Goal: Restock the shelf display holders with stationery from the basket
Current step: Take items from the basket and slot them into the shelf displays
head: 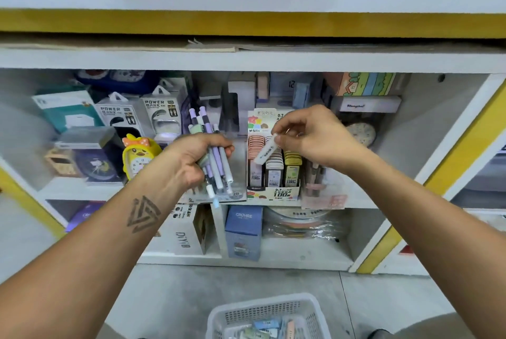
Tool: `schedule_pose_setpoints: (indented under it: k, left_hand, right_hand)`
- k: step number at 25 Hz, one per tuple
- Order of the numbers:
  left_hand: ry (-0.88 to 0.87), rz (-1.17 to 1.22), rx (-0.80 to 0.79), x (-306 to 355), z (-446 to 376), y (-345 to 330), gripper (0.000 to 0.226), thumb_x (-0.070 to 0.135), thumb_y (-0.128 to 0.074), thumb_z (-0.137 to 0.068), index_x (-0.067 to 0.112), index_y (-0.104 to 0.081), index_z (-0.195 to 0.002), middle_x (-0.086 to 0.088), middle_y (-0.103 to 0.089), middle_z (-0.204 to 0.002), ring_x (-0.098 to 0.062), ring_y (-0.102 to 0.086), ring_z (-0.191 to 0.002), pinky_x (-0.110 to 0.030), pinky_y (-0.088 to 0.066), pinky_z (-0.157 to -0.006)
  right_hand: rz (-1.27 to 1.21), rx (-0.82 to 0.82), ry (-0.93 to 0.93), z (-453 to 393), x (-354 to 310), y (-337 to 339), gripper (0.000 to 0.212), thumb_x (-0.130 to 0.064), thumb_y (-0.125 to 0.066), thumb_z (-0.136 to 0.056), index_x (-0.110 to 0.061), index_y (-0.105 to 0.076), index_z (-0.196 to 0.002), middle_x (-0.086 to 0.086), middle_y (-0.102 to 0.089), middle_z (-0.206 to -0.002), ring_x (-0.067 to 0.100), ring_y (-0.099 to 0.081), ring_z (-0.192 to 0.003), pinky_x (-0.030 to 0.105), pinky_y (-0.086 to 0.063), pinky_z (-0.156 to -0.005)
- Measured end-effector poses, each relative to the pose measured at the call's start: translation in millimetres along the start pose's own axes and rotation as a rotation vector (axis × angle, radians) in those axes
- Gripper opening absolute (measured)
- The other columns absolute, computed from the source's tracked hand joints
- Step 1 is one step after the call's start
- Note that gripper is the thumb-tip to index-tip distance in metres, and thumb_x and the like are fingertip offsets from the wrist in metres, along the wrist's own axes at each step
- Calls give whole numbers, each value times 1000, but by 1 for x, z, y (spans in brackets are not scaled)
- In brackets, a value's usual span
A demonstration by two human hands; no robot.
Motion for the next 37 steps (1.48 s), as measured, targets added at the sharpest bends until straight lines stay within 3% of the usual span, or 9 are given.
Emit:
schedule_pose_setpoints:
  k: [5,10,13,16,18,21,27,33,37]
  left_hand:
    - [18,41,37,12,-2,36,7,-7,-66,-85,0,-65,-85,-14,-69,-72,-16,-69,-52,-24,-57,-49]
    - [15,49,21,20,-3,56,10,-7,-65,-86,-1,-64,-94,-14,-67,-71,-17,-67,-51,-26,-58,-51]
    - [15,48,28,26,-2,71,7,-7,-64,-86,0,-63,-85,-13,-66,-65,-17,-66,-50,-26,-58,-52]
    - [-9,46,68,30,0,86,8,-8,-64,-86,-1,-65,-89,-13,-67,-72,-17,-66,-49,-24,-55,-48]
    - [-16,36,88,31,2,94,6,-7,-64,-86,-2,-65,-87,-13,-68,-71,-16,-66,-48,-23,-54,-46]
    - [-18,20,100,33,5,102,9,-7,-64,-87,0,-64,-81,-11,-68,-61,-15,-66,-47,-23,-53,-44]
    - [-16,-3,67,26,8,96,18,-8,-63,-87,1,-61,-103,-13,-62,-74,-15,-64,-47,-23,-52,-44]
    - [-23,-3,75,22,6,91,18,-9,-63,-86,1,-61,-100,-12,-63,-72,-16,-65,-47,-24,-54,-46]
    - [-3,-7,60,20,7,89,13,-10,-64,-86,2,-63,-91,-13,-65,-71,-17,-66,-49,-26,-55,-47]
  right_hand:
    - [51,74,55,-20,-11,-31,10,-16,-76,-87,-19,-78,-97,-7,-72,-86,2,-64,-76,13,-47,-73]
    - [280,23,109,-36,-23,-65,11,-21,-71,-90,-22,-76,-101,-8,-69,-85,8,-60,-79,20,-45,-73]
    - [258,37,148,-42,-29,-81,11,-20,-70,-91,-22,-76,-100,-10,-68,-83,8,-61,-79,23,-50,-77]
    - [174,31,147,-48,-33,-89,9,-18,-71,-89,-25,-75,-95,-16,-64,-75,-2,-59,-72,10,-43,-68]
    - [107,2,123,-50,-34,-91,10,-17,-72,-88,-27,-74,-90,-16,-64,-72,-2,-61,-69,8,-42,-65]
    - [118,-57,130,-49,-36,-92,13,-13,-71,-87,-26,-73,-85,-14,-65,-72,-3,-61,-68,15,-47,-67]
    - [456,-209,143,-41,-29,-86,17,-11,-60,-90,-22,-73,-94,-12,-63,-83,16,-61,-91,27,-49,-79]
    - [523,-132,113,-42,-27,-85,18,-16,-58,-94,-21,-71,-105,4,-69,-101,27,-62,-97,39,-54,-87]
    - [566,-210,115,-38,-28,-92,16,-14,-59,-94,-20,-72,-102,3,-69,-101,27,-63,-95,41,-54,-88]
Point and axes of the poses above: each hand's wrist, its own z-axis away from the middle knuckle, its own y-axis out of the back of the hand, x = y × z, the point moved 2 cm from there along -z, towards the middle knuckle
